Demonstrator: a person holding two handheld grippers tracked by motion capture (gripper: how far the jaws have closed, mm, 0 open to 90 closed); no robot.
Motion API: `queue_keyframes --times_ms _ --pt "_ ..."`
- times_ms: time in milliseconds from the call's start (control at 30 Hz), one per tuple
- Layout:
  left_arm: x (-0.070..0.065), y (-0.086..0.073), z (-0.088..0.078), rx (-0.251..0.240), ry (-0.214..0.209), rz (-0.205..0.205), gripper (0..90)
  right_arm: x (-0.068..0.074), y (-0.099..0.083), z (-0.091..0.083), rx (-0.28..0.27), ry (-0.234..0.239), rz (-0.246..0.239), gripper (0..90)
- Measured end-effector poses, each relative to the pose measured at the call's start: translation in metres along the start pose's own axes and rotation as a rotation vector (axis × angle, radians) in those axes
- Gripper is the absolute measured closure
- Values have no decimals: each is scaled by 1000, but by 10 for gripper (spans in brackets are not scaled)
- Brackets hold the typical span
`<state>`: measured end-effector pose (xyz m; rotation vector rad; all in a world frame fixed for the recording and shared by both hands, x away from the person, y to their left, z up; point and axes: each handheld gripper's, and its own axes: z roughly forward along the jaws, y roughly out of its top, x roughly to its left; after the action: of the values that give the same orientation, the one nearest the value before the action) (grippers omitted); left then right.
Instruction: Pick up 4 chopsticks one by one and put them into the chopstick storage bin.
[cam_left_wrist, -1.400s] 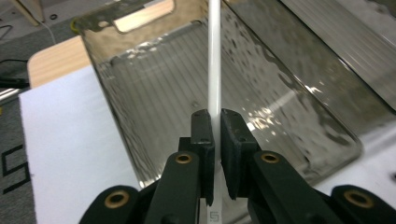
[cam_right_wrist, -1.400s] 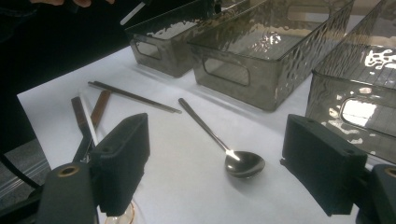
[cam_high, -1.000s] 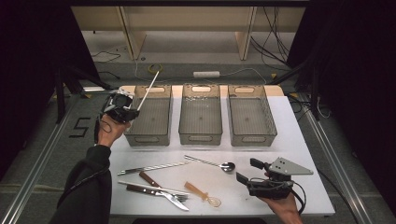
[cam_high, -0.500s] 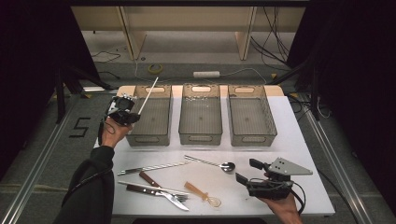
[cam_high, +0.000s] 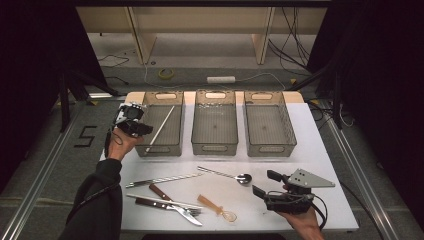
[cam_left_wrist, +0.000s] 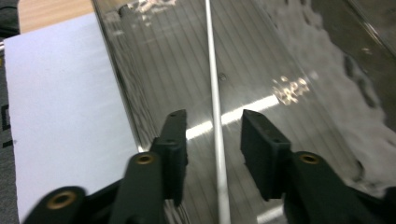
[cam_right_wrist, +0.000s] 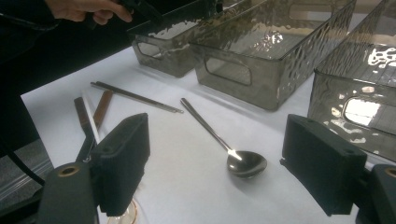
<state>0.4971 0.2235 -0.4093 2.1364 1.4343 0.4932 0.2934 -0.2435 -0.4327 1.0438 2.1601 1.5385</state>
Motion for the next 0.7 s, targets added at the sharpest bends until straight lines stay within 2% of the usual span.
queue_keyframes --times_ms 100,167,267,333,367,433,500,600,700 --pt "-10 -5 -13 -8 -42 20 464 0 0 0 3 0 0 241" --pt "-18 -11 -22 -22 -75 56 432 0 0 1 5 -1 1 241" --pt "-32 -20 -32 4 -105 132 365 1 0 1 3 -1 1 241" --pt "-40 -26 -40 -3 -129 161 339 1 0 1 5 1 -2 241" --pt "-44 -29 -43 11 -150 172 333 1 0 1 7 2 -3 240" --pt "-52 -35 -48 27 -156 207 310 2 0 1 7 5 -4 240" --pt "-58 -41 -52 41 -181 235 289 3 0 1 11 7 -10 240" --pt "-67 -50 -55 56 -212 258 275 2 0 1 11 8 -9 240" --pt "-76 -61 -56 98 -220 291 253 2 0 1 11 7 -8 240"
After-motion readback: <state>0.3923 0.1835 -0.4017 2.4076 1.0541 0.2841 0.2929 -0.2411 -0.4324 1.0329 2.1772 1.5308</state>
